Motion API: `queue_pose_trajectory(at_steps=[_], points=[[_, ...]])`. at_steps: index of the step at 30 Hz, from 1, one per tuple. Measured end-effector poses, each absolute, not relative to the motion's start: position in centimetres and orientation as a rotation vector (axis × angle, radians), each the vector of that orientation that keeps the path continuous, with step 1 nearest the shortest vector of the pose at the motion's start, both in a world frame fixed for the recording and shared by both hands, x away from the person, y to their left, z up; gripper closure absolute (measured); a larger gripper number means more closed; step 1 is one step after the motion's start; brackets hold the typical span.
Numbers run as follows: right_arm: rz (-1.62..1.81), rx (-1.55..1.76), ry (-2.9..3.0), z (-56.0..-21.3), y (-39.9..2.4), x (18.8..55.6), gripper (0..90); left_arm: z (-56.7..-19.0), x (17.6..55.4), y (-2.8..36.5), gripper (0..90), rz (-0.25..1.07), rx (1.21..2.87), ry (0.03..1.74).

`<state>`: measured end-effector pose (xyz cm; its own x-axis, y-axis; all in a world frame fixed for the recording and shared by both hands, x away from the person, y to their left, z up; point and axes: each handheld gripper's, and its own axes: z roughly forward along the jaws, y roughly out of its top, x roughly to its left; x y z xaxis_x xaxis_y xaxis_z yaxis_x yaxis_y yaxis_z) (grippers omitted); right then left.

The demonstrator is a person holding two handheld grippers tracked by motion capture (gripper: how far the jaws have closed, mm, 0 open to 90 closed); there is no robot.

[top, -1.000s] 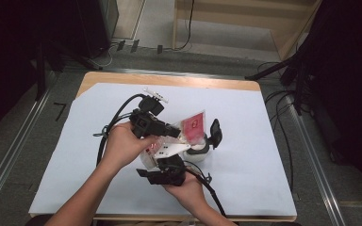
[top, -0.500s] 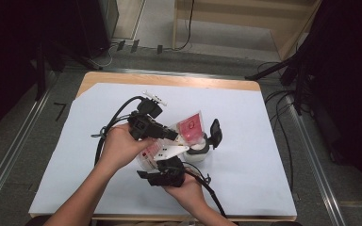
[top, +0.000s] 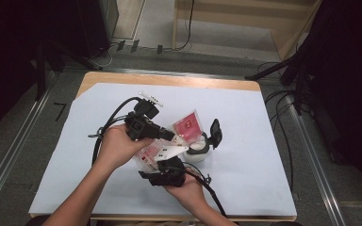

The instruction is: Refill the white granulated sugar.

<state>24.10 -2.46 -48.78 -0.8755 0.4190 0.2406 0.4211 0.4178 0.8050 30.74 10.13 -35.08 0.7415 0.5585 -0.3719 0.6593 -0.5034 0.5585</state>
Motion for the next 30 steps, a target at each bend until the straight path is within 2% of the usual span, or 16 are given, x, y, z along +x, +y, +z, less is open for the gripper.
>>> queue_pose_trajectory(at_steps=[30], points=[[-1.605, -0.818, -2.667, -46.8, -4.1, 24.6, 53.6, -33.1, 30.0, 12.5, 86.2, -0.166, 2.117, 0.832]])
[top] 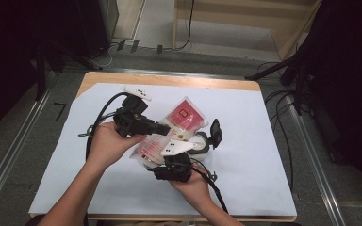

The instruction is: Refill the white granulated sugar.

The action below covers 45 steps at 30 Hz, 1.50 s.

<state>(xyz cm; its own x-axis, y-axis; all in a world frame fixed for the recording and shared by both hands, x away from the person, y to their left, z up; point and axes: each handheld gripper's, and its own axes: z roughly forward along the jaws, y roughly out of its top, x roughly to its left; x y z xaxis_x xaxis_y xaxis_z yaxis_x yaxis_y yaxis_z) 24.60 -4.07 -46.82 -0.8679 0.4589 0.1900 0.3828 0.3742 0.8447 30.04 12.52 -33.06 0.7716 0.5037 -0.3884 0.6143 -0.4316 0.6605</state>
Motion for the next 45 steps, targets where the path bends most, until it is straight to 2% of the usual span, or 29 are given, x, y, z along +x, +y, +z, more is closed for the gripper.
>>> queue_pose_trajectory(at_steps=[12, 16, 32, 41, 45], points=[[1.534, 0.773, 2.486, -46.0, -5.0, 24.8, 53.2, -32.6, 29.6, 14.1, 87.6, -0.131, 2.079, 0.762], [1.546, 0.827, 2.47, -46.0, -5.5, 25.3, 53.0, -32.4, 29.5, 14.7, 88.2, -0.092, 2.082, 0.772], [1.57, 1.128, 2.407, -46.3, -7.9, 27.5, 56.0, -32.6, 29.2, 15.8, 89.0, -0.073, 2.117, 0.707], [1.528, 1.141, 2.449, -46.4, -8.1, 28.0, 57.3, -32.8, 29.2, 15.7, 90.0, -0.018, 2.122, 0.745], [1.519, 1.121, 2.475, -46.4, -7.9, 28.1, 57.3, -32.9, 29.5, 16.1, 90.0, -0.032, 2.109, 0.769]])
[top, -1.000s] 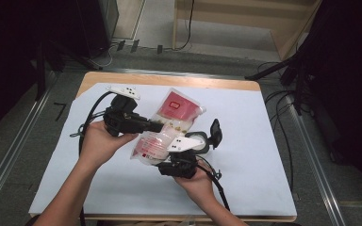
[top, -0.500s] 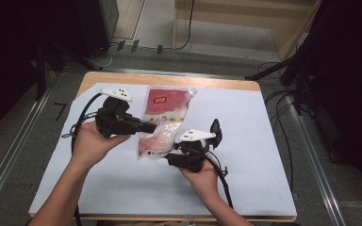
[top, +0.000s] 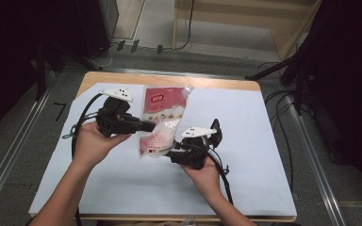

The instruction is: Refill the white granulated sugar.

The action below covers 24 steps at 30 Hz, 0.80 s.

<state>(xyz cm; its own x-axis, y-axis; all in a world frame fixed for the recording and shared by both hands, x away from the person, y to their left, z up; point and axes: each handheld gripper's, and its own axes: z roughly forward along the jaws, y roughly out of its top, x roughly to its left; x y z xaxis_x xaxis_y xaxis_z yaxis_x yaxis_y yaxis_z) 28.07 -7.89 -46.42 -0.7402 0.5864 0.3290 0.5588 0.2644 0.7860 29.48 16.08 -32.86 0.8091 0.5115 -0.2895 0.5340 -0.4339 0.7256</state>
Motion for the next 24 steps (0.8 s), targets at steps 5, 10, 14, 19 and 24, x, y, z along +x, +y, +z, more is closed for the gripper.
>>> queue_pose_trajectory(at_steps=[5, 10, 14, 19, 24], points=[[1.494, 1.088, 2.524, -46.5, -7.4, 27.9, 57.2, -32.9, 30.0, 17.1, 90.0, -0.043, 2.079, 0.796], [1.492, 1.061, 2.538, -46.6, -7.3, 27.9, 55.3, -33.0, 30.6, 18.4, 90.0, -0.022, 2.055, 0.842], [1.515, 1.049, 2.527, -46.5, -7.5, 27.9, 53.5, -33.6, 31.2, 19.3, 90.0, 0.002, 2.029, 0.895], [1.514, 1.046, 2.533, -46.5, -7.8, 28.1, 52.8, -35.3, 32.5, 20.0, 90.0, 0.036, 2.03, 0.977], [1.516, 1.048, 2.529, -46.5, -8.0, 28.1, 52.3, -37.3, 33.9, 20.4, 90.0, 0.064, 2.024, 1.021]])
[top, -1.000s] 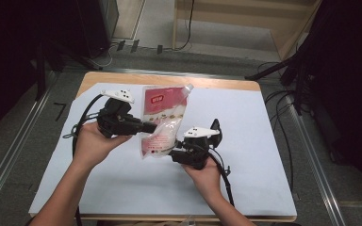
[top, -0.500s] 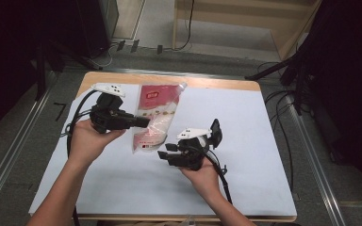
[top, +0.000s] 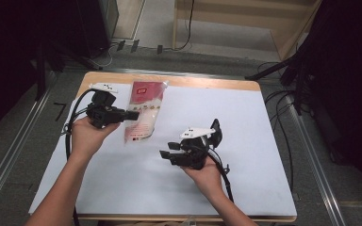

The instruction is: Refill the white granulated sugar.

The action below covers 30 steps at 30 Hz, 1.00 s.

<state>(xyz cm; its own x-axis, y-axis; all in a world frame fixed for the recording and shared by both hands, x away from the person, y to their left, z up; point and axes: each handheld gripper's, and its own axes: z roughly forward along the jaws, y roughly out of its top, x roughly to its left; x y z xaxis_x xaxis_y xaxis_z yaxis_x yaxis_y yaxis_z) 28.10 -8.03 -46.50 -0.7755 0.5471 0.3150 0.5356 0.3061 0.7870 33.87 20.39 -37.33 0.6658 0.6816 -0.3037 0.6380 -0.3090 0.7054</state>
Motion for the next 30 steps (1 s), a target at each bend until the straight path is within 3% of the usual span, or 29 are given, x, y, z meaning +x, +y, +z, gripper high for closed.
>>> queue_pose_trajectory(at_steps=[11, 30], points=[[1.535, 1.05, 2.513, -46.5, -8.4, 27.8, 51.5, -40.9, 36.3, 19.6, 90.0, 0.067, 2.021, 1.026], [1.513, 1.049, 2.498, -46.5, -8.7, 27.9, 51.9, -41.6, 35.4, 21.4, 86.2, 0.043, 2.058, 0.925]])
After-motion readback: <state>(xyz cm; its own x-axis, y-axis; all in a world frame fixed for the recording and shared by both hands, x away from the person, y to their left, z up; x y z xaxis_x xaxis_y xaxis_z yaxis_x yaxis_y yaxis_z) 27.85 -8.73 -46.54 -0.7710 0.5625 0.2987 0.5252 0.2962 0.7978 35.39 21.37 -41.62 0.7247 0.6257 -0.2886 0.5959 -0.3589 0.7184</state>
